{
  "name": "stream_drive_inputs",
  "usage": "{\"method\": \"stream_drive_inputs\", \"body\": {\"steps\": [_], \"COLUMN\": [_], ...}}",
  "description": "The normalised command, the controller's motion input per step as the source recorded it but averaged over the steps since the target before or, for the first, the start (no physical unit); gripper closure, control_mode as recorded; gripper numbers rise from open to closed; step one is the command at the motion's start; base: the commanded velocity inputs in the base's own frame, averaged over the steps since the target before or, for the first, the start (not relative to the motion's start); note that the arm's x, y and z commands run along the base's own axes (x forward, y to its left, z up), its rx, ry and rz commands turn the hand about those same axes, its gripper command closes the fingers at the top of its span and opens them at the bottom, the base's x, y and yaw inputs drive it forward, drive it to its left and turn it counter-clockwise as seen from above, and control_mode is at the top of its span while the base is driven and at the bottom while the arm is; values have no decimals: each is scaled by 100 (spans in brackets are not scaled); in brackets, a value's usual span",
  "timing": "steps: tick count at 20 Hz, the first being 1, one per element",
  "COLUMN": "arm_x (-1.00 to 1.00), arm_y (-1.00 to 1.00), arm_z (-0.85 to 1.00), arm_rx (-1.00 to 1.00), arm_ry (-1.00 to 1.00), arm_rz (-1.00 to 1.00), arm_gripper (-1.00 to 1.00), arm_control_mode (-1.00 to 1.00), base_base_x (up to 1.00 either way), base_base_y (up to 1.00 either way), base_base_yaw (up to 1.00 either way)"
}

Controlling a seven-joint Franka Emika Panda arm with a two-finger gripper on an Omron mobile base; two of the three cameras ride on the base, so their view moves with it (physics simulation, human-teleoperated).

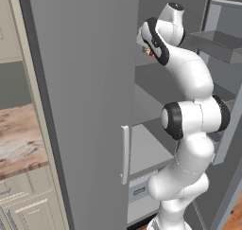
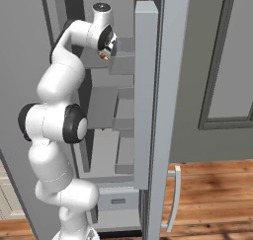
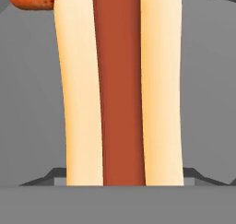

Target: Store the hot dog in the freezer for long-term storage. Close the freezer door after placing the cooked food.

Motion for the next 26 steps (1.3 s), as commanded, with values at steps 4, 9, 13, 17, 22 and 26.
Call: {"method": "stream_drive_inputs", "body": {"steps": [4,9,13,17,22,26], "arm_x": [9,10,11,10,1,0], "arm_y": [0,0,0,0,0,0], "arm_z": [-23,-15,-7,-7,0,0], "arm_rx": [-3,-2,0,0,0,0], "arm_ry": [0,-1,0,0,0,0], "arm_rz": [0,0,0,0,0,0], "arm_gripper": [100,100,100,100,100,-100], "arm_control_mode": [-100,-100,-100,-100,-100,-100], "base_base_x": [0,0,0,0,0,0], "base_base_y": [0,0,0,0,0,0], "base_base_yaw": [0,0,0,0,0,0]}}
